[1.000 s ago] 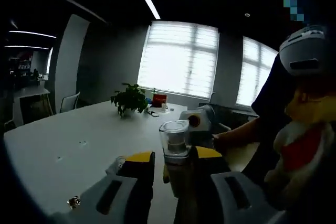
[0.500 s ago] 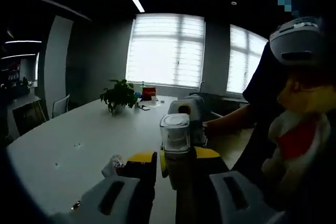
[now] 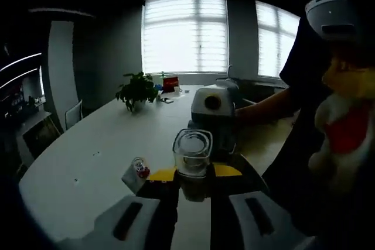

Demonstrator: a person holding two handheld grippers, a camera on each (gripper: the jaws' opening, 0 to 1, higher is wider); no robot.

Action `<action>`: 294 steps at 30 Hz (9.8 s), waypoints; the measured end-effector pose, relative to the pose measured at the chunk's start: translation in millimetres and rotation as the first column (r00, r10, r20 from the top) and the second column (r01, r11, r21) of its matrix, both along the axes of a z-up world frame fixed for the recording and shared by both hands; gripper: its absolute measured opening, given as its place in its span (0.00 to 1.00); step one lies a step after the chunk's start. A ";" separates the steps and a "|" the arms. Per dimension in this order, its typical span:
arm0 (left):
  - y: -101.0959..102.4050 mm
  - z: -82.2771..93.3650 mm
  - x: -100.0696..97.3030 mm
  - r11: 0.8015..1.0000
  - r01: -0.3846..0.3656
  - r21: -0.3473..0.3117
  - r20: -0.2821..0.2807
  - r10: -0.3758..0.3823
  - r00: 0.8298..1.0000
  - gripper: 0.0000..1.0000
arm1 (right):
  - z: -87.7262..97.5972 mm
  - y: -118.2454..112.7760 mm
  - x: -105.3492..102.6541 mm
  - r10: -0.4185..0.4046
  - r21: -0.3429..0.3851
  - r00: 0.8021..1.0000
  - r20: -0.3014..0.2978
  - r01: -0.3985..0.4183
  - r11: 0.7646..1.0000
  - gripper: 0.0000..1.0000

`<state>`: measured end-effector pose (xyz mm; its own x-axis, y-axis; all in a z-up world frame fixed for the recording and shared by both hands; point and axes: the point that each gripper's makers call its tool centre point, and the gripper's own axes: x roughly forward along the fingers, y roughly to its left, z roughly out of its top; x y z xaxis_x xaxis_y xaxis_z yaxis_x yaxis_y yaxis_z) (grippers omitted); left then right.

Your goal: Arrange the skincare products in the storage area until every visible bottle or jar stands upright without overlapping.

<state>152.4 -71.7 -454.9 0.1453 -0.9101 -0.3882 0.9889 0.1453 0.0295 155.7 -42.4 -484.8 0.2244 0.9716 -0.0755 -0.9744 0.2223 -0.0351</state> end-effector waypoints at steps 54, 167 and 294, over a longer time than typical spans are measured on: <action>-47.3 -178.0 81.3 0.984 -0.057 0.169 -0.064 0.069 0.996 0.20 | -107.6 -101.0 33.3 -0.540 -0.177 0.821 -0.184 0.513 0.840 0.87; 140.7 -195.2 42.6 0.664 -0.732 0.153 -0.210 0.746 0.633 0.99 | -136.7 -111.2 35.3 -0.599 -0.182 0.759 -0.256 0.570 0.801 0.91; 178.9 -311.6 158.6 0.431 -0.776 0.460 -0.070 0.889 0.452 0.18 | -160.0 -116.1 38.3 -0.650 -0.303 0.717 -0.252 0.579 0.756 0.88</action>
<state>311.0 107.3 -766.5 0.6015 -0.2034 -0.7725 0.3473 0.9374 0.0237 194.0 -158.5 -644.7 0.6946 0.5837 -0.4206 -0.5834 0.7991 0.1454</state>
